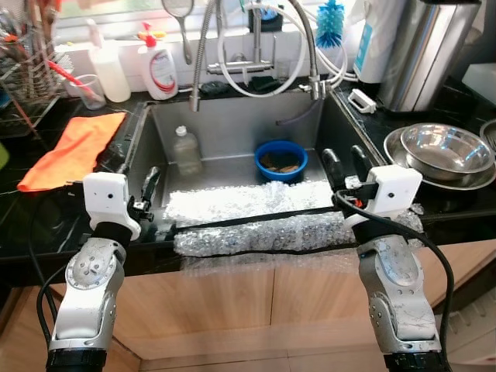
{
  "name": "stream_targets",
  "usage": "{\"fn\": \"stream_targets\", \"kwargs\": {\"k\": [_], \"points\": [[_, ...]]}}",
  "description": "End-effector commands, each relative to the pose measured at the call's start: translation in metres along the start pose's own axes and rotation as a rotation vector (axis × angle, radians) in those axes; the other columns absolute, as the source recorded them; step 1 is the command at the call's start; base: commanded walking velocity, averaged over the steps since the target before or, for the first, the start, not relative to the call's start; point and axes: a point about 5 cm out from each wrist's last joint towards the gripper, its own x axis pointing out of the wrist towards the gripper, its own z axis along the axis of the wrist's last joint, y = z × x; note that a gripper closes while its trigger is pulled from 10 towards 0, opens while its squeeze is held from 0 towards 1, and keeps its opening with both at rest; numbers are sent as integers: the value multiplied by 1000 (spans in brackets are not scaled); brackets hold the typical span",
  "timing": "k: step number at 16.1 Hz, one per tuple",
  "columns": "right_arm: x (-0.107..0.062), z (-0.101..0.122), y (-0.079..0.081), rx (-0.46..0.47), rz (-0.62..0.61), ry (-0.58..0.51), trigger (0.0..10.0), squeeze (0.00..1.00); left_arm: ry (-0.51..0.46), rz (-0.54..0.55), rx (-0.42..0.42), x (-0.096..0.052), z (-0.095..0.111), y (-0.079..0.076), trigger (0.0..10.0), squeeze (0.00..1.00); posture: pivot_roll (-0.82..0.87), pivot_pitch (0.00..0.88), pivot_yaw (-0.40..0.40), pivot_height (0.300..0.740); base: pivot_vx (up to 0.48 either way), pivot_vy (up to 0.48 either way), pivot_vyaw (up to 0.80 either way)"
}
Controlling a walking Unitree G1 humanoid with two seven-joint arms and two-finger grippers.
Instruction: Kitchen organization
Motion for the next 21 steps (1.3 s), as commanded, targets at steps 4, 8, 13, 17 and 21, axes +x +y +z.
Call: {"fn": "stream_targets", "kwargs": {"k": [4, 8, 13, 17, 21], "points": [[3, 2, -2, -2, -7, -2, 10000, 0, -1, -10, 30, 3, 2, 0, 10000, 0, -99, 0, 62, 740, 0, -80, 0], [4, 1, -2, -7, -6, 2, 10000, 0, -3, -11, 27, 4, 2, -1, 10000, 0, -95, 0, 62, 740, 180, -391, 0], [4, -1, -2, -4, -7, 8, 10000, 0, -5, -8, 12, 4, 2, -1, 10000, 0, -94, 0, 61, 740, 48, -185, 0], [4, -2, -2, 2, -4, 16, 10000, 0, -1, -4, 6, 3, 2, 0, 10000, 0, -91, 0, 57, 740, 0, 0, 0], [4, -2, -1, 1, 0, 17, 10000, 0, 3, -3, 2, 4, 2, 1, 10000, 0, -95, 0, 57, 740, 0, 0, 0]]}}
